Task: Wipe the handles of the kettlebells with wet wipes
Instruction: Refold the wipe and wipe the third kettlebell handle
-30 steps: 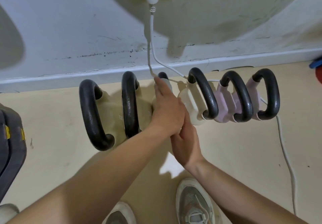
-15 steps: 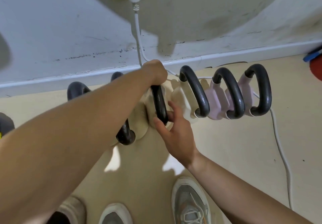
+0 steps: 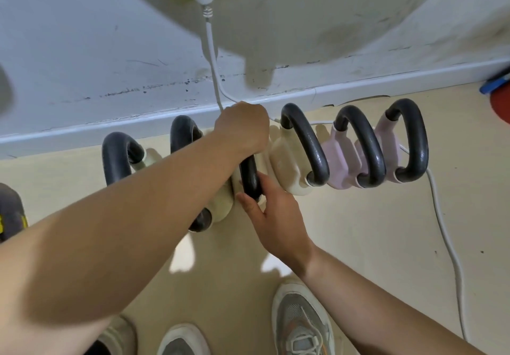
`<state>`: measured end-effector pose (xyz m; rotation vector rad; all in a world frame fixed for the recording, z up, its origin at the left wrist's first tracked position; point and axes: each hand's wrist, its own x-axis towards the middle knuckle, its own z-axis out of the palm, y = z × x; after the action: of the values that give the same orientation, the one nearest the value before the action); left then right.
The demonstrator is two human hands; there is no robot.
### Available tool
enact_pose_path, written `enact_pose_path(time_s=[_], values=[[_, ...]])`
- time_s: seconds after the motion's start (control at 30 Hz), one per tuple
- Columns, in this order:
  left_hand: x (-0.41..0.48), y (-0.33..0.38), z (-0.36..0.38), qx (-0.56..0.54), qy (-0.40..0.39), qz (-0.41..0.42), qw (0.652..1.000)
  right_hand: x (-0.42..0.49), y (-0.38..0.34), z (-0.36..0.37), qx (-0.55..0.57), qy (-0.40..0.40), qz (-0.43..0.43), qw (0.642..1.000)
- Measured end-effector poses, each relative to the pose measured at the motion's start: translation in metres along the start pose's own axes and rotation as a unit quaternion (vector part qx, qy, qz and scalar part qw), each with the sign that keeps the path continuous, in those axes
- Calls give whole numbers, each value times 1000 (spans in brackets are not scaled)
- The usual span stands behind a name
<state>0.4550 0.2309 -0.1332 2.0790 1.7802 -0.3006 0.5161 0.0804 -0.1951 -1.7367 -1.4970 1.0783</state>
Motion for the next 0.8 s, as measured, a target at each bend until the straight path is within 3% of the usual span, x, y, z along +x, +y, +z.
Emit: enact_pose_path(time_s=[0.13,0.23,0.33,0.47,0.57,0.7,0.8], values=[[3,1,-13,-25,-42,-35,998,1,0,-2,-14,15,-9,1000],[1,-4,-10,-125,-15,-67,990,1,-3,-2,-21,12,-13,1000],[-3,-15,-11,-288,-6,-127,949,1,-3,-1,-28,19,-23,999],[-18,-29,-7,-371,-30,-148,916,2,-4,-5,27,-2,-9,1000],[-21,-31,-2,-488,-17,-166,857,7,-16,-15,110,56,-7,992],[-29,-34,-1,-547,13,-170,819,32,-37,-25,6,155,-67,986],[-35,-37,-1,-524,24,-150,838,55,-56,-29,-87,108,-34,990]])
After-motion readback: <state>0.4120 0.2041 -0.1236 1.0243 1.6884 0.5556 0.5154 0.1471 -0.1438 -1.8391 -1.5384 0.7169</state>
